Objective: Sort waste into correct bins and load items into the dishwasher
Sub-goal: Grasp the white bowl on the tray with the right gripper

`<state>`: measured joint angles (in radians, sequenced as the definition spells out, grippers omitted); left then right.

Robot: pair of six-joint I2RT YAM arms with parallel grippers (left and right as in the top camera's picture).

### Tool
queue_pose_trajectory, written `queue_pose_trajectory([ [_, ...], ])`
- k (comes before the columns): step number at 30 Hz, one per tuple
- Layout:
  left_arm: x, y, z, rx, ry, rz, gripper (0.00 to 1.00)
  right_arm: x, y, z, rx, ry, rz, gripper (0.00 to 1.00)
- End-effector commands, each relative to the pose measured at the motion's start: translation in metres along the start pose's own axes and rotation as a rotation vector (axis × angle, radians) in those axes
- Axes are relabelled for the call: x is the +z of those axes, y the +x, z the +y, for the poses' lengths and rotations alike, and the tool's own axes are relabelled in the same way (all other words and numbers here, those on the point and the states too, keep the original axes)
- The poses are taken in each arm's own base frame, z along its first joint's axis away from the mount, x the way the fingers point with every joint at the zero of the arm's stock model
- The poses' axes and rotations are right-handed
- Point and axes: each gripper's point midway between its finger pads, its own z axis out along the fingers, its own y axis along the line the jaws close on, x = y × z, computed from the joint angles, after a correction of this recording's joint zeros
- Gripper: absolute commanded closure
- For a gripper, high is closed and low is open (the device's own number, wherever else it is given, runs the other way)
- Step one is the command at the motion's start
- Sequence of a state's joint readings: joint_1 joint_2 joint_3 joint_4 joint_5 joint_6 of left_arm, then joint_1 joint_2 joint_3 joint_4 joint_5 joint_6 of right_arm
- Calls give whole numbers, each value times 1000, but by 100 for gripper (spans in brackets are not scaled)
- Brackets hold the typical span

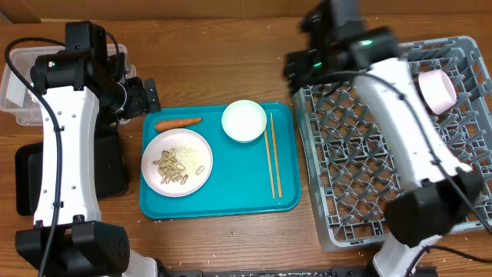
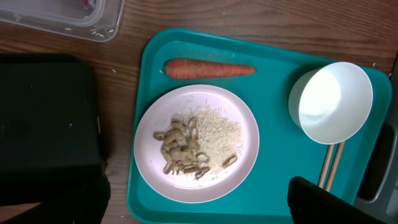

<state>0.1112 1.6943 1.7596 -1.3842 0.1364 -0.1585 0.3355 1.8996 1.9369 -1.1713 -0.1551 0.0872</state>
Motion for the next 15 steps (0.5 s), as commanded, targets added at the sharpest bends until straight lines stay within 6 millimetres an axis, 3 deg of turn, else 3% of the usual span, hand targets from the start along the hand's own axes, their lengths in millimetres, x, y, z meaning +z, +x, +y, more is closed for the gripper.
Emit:
queue_pose_trajectory([
  [1, -5, -1, 1, 6, -11, -13, 7, 38, 19, 32, -5, -49, 98, 30],
  [7, -5, -1, 1, 6, -11, -12, 7, 95, 47, 42, 90, -10, 227, 34],
  [13, -5, 3, 2, 4, -13, 3, 6, 140, 75, 41, 118, 19, 340, 38],
  [15, -5, 3, 2, 4, -13, 3, 6, 152, 84, 39, 118, 29, 373, 46],
])
